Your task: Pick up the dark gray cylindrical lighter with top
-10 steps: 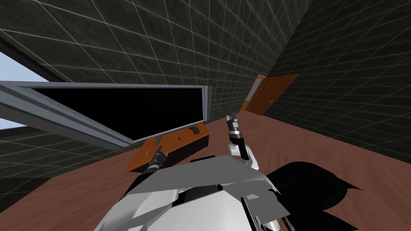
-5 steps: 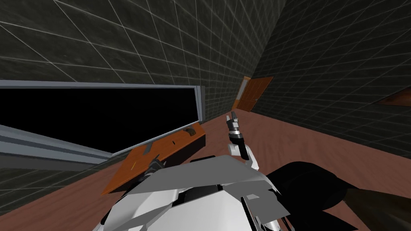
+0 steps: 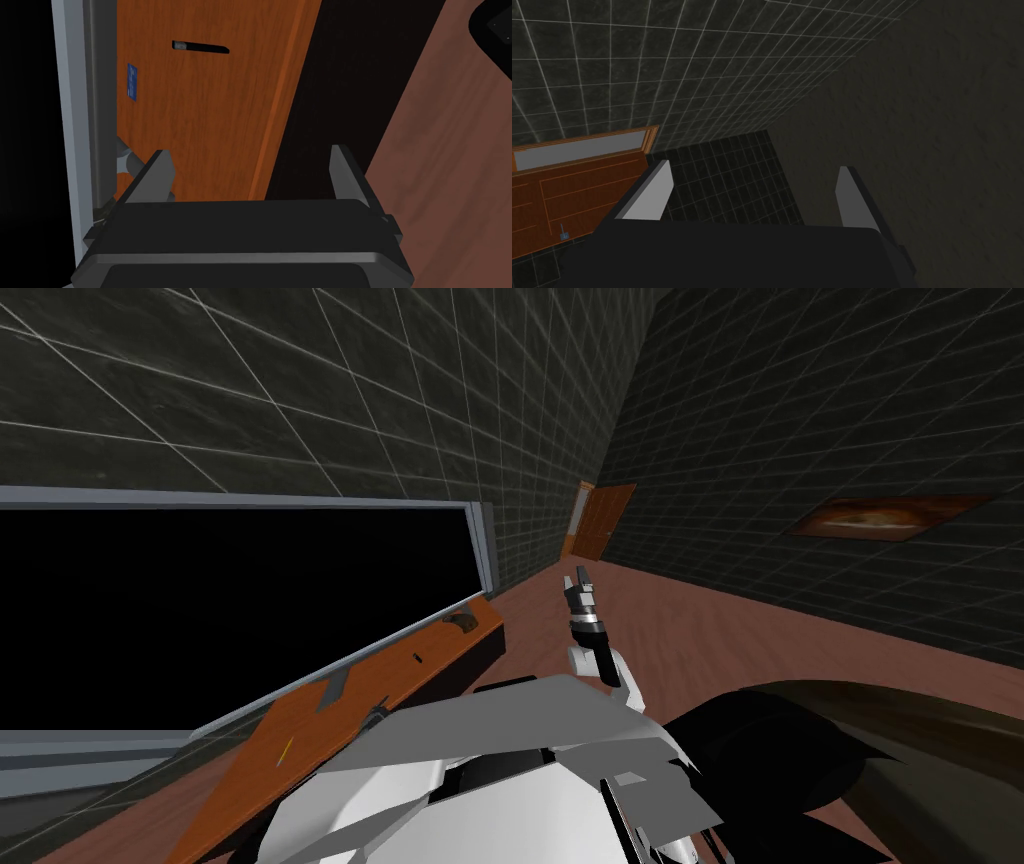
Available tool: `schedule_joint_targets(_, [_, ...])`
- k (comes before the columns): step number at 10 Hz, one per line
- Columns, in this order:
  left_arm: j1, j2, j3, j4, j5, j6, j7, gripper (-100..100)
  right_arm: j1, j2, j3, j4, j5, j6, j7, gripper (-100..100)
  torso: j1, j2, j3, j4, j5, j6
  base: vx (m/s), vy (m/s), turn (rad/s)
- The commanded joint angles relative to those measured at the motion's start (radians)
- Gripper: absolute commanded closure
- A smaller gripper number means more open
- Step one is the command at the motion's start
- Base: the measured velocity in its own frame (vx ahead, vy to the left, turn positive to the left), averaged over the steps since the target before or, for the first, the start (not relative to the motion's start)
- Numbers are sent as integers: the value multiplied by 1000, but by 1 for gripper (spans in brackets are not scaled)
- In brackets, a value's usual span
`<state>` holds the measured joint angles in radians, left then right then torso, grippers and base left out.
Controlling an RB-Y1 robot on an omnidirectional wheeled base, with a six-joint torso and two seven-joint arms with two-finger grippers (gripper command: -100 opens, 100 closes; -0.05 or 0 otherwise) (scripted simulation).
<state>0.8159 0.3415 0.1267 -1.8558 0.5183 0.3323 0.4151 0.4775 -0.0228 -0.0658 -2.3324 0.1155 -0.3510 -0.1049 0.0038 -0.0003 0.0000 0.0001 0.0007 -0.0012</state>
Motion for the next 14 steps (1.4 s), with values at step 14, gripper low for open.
schedule_joint_targets(14, [25,96,70,262,339,330,186,-100,0,0,0,0,0,0,0,0,3,-1,-1,0,1,1,5,52,-297])
